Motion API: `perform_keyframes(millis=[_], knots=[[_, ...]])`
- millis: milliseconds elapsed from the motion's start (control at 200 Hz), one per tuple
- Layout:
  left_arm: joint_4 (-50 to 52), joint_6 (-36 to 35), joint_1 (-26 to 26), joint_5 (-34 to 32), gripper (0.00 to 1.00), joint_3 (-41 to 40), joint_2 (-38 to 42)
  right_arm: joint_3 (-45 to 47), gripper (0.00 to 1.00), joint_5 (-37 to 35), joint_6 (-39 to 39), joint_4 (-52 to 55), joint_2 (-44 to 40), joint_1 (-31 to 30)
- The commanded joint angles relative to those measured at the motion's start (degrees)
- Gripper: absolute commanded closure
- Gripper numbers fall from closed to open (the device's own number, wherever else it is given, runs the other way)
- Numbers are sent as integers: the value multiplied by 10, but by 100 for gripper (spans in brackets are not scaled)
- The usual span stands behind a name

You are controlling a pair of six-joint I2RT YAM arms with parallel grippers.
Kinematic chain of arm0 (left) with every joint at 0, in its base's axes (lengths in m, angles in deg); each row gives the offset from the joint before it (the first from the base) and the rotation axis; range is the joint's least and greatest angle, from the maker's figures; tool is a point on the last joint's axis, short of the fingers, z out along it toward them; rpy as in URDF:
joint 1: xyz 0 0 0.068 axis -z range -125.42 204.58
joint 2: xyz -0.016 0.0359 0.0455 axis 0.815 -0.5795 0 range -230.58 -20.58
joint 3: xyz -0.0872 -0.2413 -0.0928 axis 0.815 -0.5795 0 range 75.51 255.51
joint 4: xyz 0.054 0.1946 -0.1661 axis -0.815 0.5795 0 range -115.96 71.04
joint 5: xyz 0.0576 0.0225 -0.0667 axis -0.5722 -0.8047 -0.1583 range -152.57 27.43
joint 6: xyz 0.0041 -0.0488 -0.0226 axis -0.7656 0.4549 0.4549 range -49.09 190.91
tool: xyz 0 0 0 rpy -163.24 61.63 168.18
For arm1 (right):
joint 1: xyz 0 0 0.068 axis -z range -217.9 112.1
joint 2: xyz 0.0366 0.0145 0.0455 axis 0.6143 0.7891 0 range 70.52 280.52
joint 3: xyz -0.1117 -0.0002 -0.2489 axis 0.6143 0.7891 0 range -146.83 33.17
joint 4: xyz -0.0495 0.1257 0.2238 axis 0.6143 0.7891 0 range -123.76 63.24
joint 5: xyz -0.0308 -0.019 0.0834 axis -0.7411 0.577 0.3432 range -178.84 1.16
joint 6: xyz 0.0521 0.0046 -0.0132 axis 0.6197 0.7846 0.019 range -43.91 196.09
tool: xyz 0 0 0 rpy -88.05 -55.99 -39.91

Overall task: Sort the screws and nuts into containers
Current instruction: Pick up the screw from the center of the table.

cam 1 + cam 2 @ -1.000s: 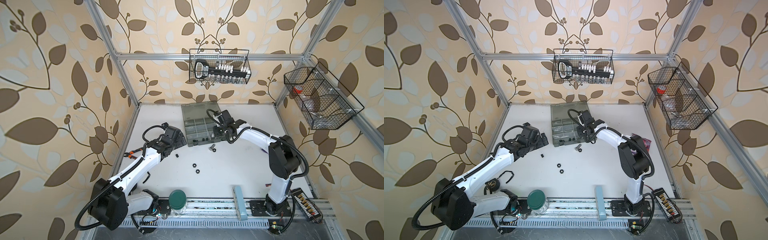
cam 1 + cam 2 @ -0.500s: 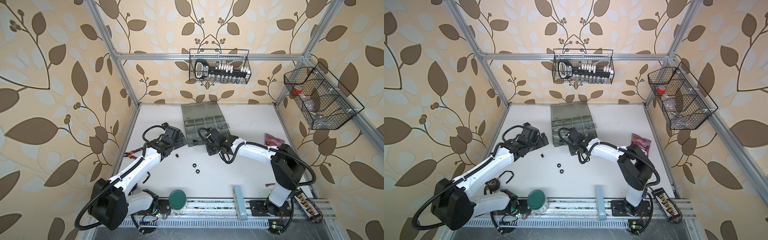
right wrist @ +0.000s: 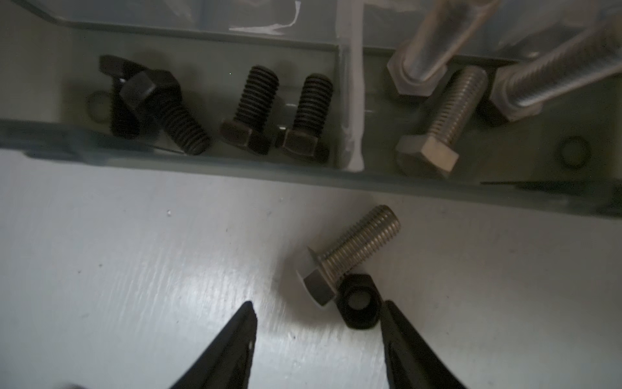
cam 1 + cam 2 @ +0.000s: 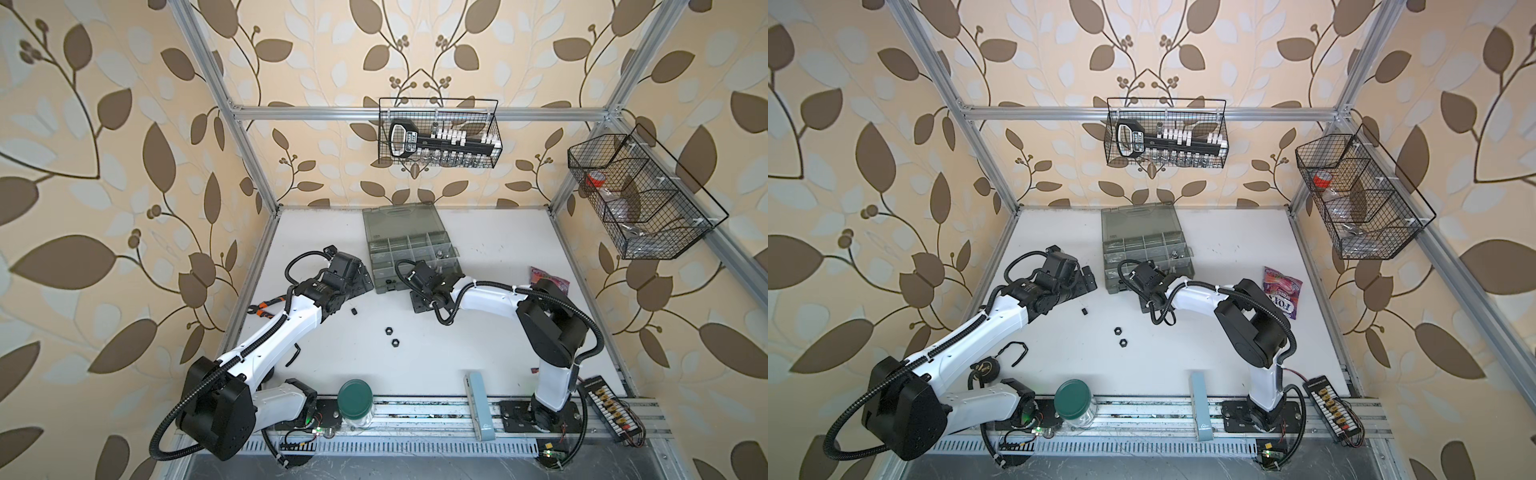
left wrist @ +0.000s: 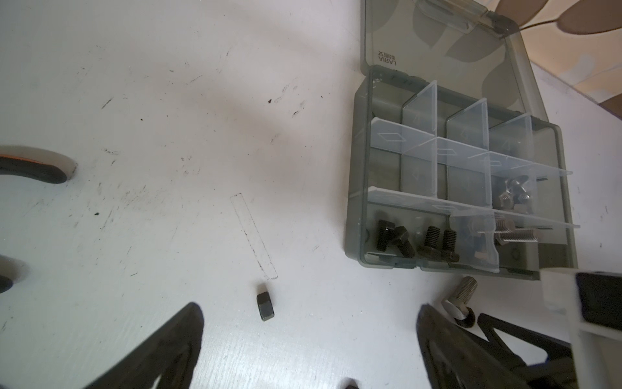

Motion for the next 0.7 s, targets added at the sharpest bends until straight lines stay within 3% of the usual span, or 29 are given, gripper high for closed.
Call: perform_keyframes(millis=[0, 695], knots=[[1, 4, -6, -1, 1, -4, 2, -25, 40, -6, 22, -4, 15, 6], [1, 5, -6, 11, 1, -3, -6, -25, 42, -12, 34, -23, 43, 35]])
